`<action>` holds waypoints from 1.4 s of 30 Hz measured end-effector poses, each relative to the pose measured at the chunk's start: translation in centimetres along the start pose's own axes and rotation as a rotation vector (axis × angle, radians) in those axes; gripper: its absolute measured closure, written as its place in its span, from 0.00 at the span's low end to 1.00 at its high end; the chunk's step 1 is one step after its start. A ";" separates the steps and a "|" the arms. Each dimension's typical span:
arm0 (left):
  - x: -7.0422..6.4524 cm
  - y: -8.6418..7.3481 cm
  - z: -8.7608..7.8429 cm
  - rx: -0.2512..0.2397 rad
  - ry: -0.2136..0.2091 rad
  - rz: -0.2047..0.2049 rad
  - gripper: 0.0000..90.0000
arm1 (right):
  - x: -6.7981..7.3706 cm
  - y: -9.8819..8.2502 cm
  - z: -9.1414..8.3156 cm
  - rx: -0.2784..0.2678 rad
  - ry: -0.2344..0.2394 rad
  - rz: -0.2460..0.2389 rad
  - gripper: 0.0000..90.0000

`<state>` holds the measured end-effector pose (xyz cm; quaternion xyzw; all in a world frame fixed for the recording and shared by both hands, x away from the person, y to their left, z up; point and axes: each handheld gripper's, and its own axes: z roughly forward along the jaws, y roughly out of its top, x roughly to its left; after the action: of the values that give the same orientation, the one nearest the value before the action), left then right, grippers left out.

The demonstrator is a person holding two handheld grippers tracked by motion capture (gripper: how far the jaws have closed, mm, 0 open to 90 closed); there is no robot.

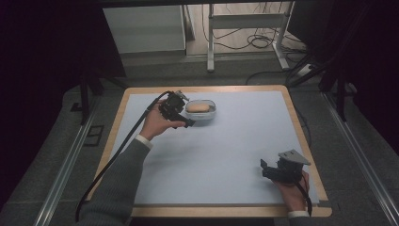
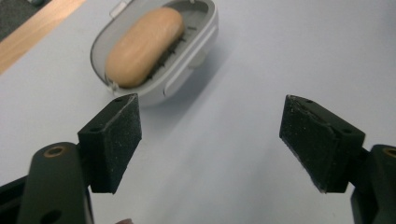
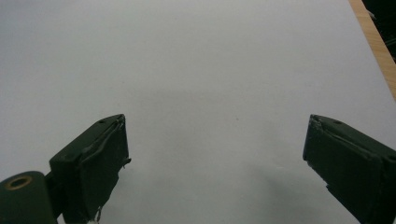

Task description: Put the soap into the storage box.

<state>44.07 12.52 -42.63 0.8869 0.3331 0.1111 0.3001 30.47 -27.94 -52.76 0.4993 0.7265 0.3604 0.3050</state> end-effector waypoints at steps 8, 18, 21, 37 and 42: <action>-1.4 -4.5 -1.5 -0.034 0.035 -0.018 0.22 | 0.0 0.0 0.0 -0.002 -0.002 -0.003 0.08; -3.5 -10.6 -2.2 -0.051 0.053 -0.054 0.21 | 0.1 0.0 0.0 0.000 -0.003 -0.005 0.08; -3.8 -12.4 -2.0 -0.048 0.040 -0.083 0.21 | 0.1 0.0 0.0 0.001 -0.005 -0.007 0.08; -4.1 -16.9 -2.2 -0.036 0.079 -0.149 0.20 | 0.2 0.0 0.1 0.006 -0.006 -0.015 0.08; -4.0 -17.2 -1.8 -0.022 0.076 -0.153 0.20 | 0.2 0.0 0.1 0.009 -0.003 -0.016 0.08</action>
<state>31.33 20.99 -51.67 0.8507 0.4098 0.1249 0.3045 30.53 -27.76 -52.81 0.4952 0.7317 0.3540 0.3067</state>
